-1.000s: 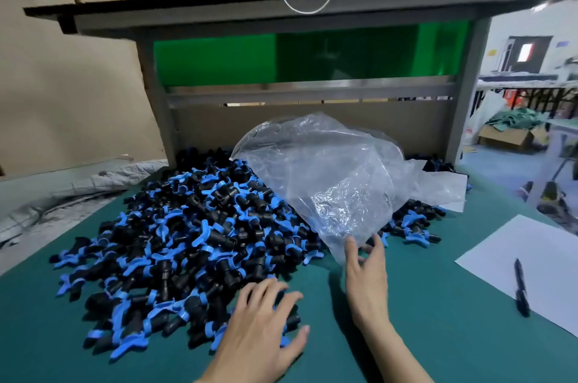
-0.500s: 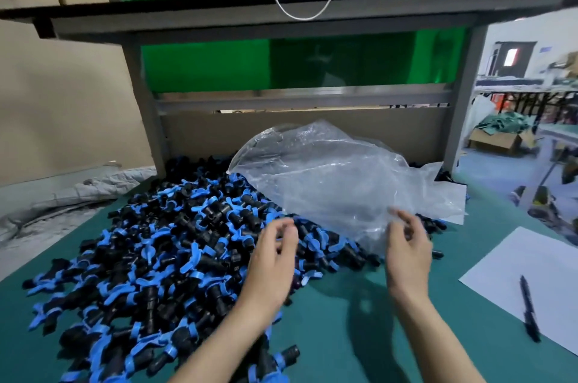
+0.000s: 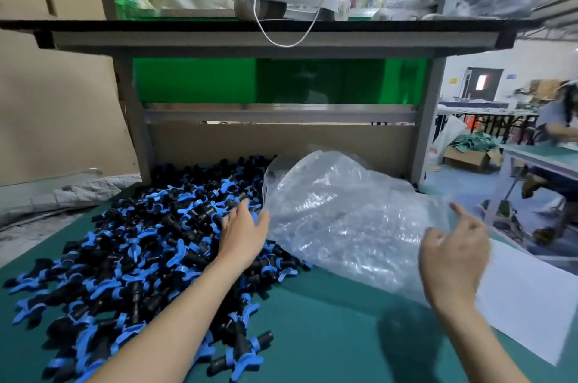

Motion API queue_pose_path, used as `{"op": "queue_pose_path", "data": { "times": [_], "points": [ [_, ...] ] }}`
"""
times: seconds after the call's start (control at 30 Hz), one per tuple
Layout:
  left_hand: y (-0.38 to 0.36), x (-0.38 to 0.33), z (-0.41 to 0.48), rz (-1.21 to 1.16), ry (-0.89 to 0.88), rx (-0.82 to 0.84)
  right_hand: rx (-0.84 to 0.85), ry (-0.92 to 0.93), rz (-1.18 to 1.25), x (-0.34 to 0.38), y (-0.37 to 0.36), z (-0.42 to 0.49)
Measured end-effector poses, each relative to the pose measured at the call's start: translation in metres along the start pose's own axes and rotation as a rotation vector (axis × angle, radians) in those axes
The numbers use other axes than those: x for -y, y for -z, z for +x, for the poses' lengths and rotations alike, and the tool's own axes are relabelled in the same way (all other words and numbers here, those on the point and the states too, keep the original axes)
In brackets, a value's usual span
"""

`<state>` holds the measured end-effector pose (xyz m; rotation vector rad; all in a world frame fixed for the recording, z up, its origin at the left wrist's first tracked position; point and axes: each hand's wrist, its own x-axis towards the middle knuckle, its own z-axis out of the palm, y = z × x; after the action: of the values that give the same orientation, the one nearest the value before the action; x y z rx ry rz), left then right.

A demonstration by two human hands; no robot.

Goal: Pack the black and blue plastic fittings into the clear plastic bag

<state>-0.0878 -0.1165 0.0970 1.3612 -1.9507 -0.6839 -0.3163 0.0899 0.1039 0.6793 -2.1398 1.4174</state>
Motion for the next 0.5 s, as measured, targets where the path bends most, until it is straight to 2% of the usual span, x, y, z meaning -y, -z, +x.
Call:
{"op": "queue_pose_path", "data": {
  "times": [0.07, 0.17, 0.3, 0.37, 0.4, 0.43, 0.5],
  "points": [
    [-0.002, -0.002, -0.004, 0.080, -0.040, 0.058, 0.178, 0.074, -0.028, 0.001, -0.014, -0.013],
    [0.008, -0.019, -0.023, 0.002, -0.188, 0.130, 0.377, 0.079, -0.003, 0.004, -0.033, -0.032],
    [0.033, -0.038, -0.080, -0.087, -0.462, 0.421, 0.423, 0.076, 0.098, 0.009, -0.045, -0.037],
    [0.047, -0.030, -0.105, -0.040, -0.504, 0.679, 0.389, 0.101, 0.143, 0.011, -0.048, -0.035],
    [0.052, -0.024, -0.110, 0.013, -0.495, 0.755, 0.376, 0.114, 0.152, 0.012, -0.050, -0.034],
    [0.056, -0.018, -0.110, 0.041, -0.469, 0.761, 0.368, 0.121, 0.152, 0.012, -0.052, -0.034],
    [0.056, -0.010, -0.097, 0.037, -0.408, 0.598, 0.346, 0.119, 0.152, 0.012, -0.056, -0.036]
  ]
}}
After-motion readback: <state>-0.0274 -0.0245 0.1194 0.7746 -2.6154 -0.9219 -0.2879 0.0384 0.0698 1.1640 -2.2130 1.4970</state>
